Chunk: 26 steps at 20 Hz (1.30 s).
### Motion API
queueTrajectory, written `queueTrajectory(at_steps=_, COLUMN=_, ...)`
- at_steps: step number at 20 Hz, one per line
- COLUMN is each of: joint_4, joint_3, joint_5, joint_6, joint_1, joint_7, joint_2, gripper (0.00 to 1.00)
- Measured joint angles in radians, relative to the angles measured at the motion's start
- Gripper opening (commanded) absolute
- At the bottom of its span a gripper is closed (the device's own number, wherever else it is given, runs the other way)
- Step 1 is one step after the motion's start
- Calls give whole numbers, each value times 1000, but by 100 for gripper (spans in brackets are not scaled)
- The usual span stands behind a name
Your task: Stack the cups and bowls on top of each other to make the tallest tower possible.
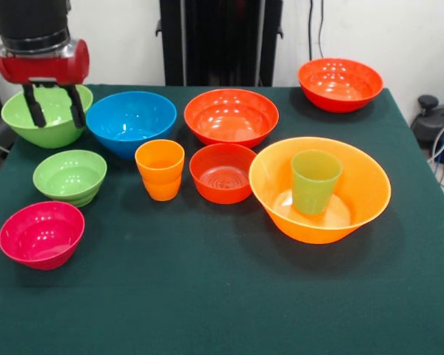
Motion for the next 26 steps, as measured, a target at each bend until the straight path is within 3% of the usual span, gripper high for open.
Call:
queueTrajectory(at_steps=7, joint_4=59, joint_3=-69, joint_5=-79, joint_6=-123, joint_1=-6, joint_7=0, joint_2=111, gripper=100)
queueTrajectory(at_steps=15, joint_4=65, joint_3=-158, joint_5=-174, joint_6=-265, joint_1=13, joint_7=0, joint_2=245, gripper=100)
queueTrajectory(at_steps=26, joint_4=41, joint_3=-209, joint_5=-178, joint_6=-288, joint_1=68, joint_7=0, joint_2=236, gripper=100)
